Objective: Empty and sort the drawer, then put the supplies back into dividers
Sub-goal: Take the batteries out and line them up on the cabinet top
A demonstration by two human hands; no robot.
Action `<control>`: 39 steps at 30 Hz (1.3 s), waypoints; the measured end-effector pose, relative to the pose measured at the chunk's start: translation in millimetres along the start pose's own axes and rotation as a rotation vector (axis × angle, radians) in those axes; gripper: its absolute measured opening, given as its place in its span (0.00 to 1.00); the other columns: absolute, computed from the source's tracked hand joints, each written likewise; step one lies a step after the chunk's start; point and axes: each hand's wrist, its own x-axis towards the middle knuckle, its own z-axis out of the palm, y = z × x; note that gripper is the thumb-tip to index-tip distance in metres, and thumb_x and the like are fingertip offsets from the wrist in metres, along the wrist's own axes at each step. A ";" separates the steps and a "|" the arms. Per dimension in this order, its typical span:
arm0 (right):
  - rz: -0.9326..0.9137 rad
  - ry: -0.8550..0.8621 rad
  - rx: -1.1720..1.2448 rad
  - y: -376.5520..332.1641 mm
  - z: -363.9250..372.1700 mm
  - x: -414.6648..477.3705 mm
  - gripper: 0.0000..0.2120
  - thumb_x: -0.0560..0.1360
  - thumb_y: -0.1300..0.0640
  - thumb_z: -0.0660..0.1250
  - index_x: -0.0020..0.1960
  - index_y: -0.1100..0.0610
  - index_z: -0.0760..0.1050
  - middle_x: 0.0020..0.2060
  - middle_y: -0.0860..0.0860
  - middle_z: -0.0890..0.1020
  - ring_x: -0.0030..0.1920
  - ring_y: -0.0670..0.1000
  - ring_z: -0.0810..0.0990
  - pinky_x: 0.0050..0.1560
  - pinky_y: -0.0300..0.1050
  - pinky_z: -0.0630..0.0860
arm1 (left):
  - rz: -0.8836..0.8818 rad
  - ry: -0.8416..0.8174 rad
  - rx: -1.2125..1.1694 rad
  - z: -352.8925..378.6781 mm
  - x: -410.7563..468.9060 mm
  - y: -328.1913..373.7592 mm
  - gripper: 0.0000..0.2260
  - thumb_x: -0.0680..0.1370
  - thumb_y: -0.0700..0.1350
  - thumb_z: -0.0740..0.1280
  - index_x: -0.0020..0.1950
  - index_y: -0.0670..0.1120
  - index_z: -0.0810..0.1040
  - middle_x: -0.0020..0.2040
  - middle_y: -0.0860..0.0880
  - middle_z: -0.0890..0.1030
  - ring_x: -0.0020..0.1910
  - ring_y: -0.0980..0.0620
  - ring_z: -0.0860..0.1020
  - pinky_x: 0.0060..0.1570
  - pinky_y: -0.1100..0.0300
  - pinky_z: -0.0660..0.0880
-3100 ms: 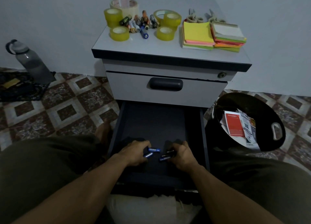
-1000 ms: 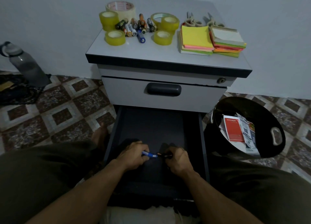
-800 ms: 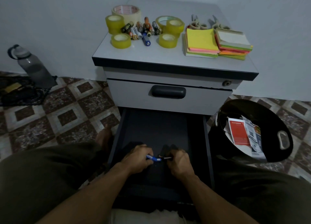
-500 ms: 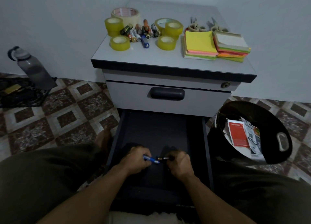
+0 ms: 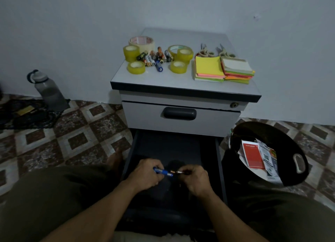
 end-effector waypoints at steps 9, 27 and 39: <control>-0.139 -0.001 0.027 -57.1 -44.1 -16.5 0.09 0.70 0.65 0.73 0.36 0.53 0.83 0.29 0.50 0.84 0.31 0.47 0.83 0.41 0.46 0.83 | 0.049 0.007 0.016 -59.3 -29.0 56.3 0.03 0.75 0.40 0.74 0.45 0.46 0.81 0.38 0.44 0.84 0.33 0.53 0.83 0.35 0.57 0.82; -0.406 0.113 0.032 -244.8 -166.3 11.7 0.05 0.71 0.68 0.72 0.41 0.60 0.84 0.31 0.57 0.85 0.32 0.52 0.85 0.42 0.55 0.85 | 0.148 0.390 -0.029 -211.6 -10.8 213.4 0.06 0.73 0.37 0.75 0.46 0.42 0.80 0.33 0.42 0.84 0.29 0.49 0.84 0.29 0.61 0.79; -0.458 0.188 -0.246 -336.0 -175.1 127.2 0.06 0.71 0.65 0.73 0.48 0.62 0.85 0.37 0.56 0.85 0.36 0.54 0.85 0.42 0.51 0.85 | 0.081 0.589 0.035 -243.6 104.5 234.4 0.05 0.74 0.39 0.76 0.44 0.41 0.81 0.31 0.42 0.84 0.23 0.51 0.80 0.27 0.60 0.78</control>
